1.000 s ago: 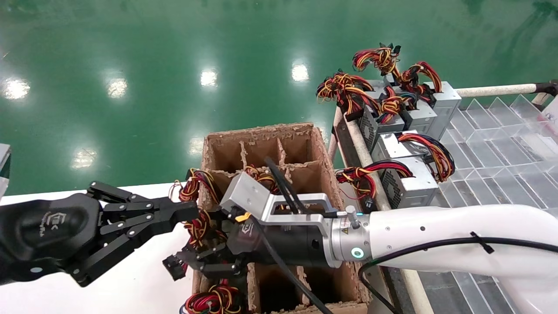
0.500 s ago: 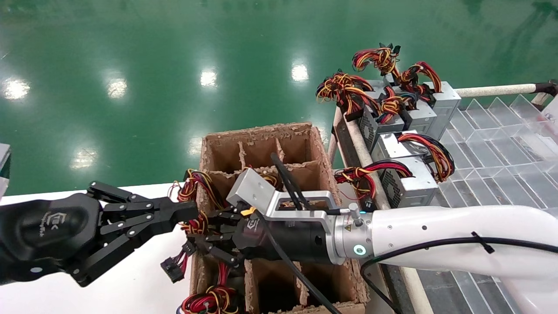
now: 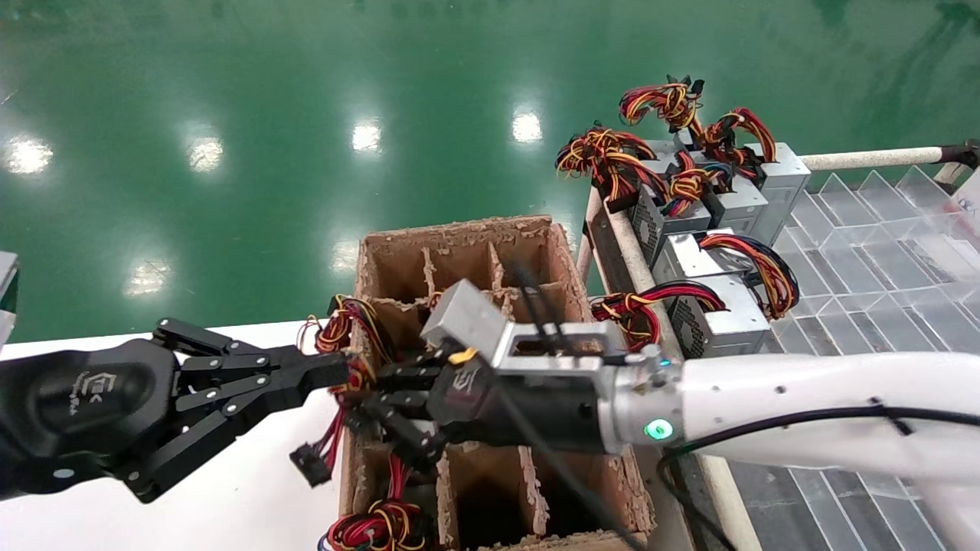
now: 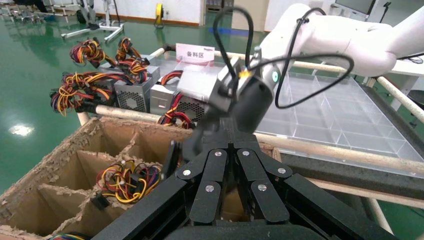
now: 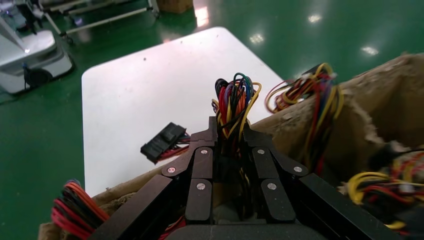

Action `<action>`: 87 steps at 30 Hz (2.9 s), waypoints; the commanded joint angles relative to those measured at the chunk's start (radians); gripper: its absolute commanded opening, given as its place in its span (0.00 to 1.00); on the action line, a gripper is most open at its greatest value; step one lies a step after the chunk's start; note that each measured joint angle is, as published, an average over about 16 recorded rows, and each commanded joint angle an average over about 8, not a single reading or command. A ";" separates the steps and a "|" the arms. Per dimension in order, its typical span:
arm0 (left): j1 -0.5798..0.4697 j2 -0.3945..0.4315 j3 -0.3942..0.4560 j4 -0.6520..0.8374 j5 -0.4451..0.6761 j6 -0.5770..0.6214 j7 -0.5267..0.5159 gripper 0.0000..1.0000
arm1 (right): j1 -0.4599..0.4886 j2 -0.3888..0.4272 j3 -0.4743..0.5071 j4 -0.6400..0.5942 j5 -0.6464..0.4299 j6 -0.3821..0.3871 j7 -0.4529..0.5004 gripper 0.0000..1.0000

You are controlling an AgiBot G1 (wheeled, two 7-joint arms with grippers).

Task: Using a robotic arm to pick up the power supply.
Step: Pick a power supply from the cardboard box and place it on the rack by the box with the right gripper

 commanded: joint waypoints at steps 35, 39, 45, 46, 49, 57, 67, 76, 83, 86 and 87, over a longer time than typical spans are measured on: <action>0.000 0.000 0.000 0.000 0.000 0.000 0.000 0.00 | 0.470 0.260 0.290 -0.141 0.218 -0.296 -0.416 0.00; 0.000 0.000 0.000 0.000 0.000 0.000 0.000 0.00 | 0.543 0.285 0.283 -0.176 0.155 -0.341 -0.537 0.00; 0.000 0.000 0.000 0.000 0.000 0.000 0.000 0.00 | 0.643 0.319 0.264 -0.231 0.048 -0.376 -0.671 0.00; 0.000 0.000 0.000 0.000 0.000 0.000 0.000 0.00 | 0.661 0.324 0.261 -0.241 0.028 -0.376 -0.688 0.00; 0.000 0.000 0.000 0.000 0.000 0.000 0.000 0.00 | 0.711 0.336 0.250 -0.279 -0.033 -0.368 -0.732 0.00; 0.000 0.000 0.000 0.000 0.000 0.000 0.000 0.00 | 0.835 0.351 0.219 -0.423 -0.191 -0.315 -0.837 0.00; 0.000 0.000 0.000 0.000 0.000 0.000 0.000 0.00 | 0.953 0.342 0.147 -0.635 -0.383 -0.262 -0.965 0.00; 0.000 0.000 0.000 0.000 0.000 0.000 0.000 0.00 | 0.975 0.317 0.101 -0.822 -0.468 -0.232 -1.049 0.00; 0.000 0.000 0.000 0.000 0.000 0.000 0.000 0.00 | 0.965 0.291 0.078 -0.928 -0.485 -0.257 -1.131 0.00; 0.000 0.000 0.000 0.000 0.000 0.000 0.000 0.00 | 0.958 0.279 0.072 -0.951 -0.488 -0.257 -1.168 0.00; 0.000 0.000 0.000 0.000 0.000 0.000 0.000 0.00 | 0.955 0.276 0.072 -0.953 -0.488 -0.254 -1.180 0.00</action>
